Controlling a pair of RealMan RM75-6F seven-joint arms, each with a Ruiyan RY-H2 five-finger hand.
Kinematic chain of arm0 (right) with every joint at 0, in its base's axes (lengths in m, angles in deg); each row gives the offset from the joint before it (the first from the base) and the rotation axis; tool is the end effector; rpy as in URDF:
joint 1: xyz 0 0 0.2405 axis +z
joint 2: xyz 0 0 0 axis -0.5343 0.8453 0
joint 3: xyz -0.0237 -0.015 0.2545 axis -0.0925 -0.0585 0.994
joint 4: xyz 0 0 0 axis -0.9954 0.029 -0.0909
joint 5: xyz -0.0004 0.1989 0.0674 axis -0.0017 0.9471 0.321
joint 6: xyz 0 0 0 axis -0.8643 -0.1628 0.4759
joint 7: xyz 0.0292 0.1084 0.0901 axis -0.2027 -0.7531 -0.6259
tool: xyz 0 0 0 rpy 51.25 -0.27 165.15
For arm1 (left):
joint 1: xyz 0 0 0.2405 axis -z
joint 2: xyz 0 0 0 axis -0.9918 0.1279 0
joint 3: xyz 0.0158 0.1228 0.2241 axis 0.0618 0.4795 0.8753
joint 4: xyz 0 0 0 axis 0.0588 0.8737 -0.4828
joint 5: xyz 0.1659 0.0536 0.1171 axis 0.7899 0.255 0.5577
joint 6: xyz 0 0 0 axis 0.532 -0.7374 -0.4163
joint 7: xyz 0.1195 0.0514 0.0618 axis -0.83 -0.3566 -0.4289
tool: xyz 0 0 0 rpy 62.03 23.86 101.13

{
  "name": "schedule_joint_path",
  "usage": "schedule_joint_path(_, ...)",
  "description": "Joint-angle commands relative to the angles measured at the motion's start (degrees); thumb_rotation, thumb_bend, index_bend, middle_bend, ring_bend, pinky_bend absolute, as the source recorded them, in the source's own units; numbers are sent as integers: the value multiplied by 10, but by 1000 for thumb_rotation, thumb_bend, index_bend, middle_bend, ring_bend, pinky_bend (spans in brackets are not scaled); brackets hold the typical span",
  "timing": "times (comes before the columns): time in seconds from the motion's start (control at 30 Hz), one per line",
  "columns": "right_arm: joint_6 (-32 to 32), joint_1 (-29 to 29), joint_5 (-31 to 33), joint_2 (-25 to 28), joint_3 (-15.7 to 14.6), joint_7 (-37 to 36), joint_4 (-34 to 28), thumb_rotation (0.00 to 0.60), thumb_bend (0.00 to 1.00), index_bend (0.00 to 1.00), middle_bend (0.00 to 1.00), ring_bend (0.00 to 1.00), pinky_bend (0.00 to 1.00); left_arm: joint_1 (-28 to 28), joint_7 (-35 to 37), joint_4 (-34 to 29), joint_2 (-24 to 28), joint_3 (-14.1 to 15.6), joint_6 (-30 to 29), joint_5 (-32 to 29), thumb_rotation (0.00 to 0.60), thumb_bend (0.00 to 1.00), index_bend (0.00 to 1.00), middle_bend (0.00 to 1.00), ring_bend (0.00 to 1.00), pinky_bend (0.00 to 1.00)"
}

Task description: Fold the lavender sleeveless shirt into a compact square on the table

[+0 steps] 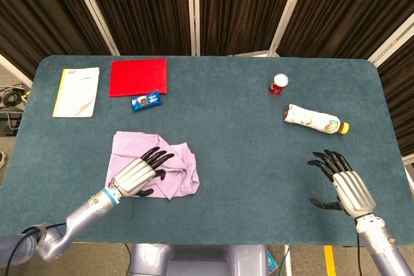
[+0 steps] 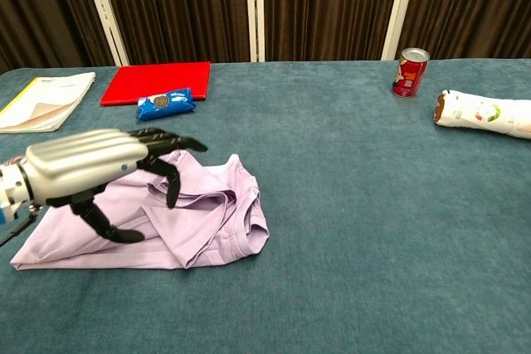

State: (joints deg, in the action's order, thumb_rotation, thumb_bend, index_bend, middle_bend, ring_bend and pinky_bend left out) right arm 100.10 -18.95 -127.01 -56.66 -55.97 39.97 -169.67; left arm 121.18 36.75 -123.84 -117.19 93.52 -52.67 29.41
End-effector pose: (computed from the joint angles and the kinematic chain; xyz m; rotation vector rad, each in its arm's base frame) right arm -0.2757 -0.2100 0.1296 1.5858 -1.1245 1.0856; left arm -0.1946 0.2768 -0.0331 -2.2468 -0.7545 -0.9964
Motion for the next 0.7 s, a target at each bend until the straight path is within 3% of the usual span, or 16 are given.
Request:
schedule_joint_path(0.03, -1, 0, 1, 0, 0, 0, 0, 600, 9, 262, 132, 0, 0, -14, 37, 48, -31, 11, -17, 16, 600, 247, 475, 0, 0, 0)
schedule_joint_path(0.5, -1, 0, 5, 4, 2, -8, 4, 600, 9, 262, 135, 0, 0, -8, 69, 110, -85, 5, -15, 33, 600, 249, 483, 0, 0, 0)
schedule_joint_path(0.7, 0, -1, 5, 5, 2, -8, 3, 600, 10, 262, 135, 0, 0, -4, 69, 115, -96, 2, -7, 31, 600, 334, 484, 0, 0, 0)
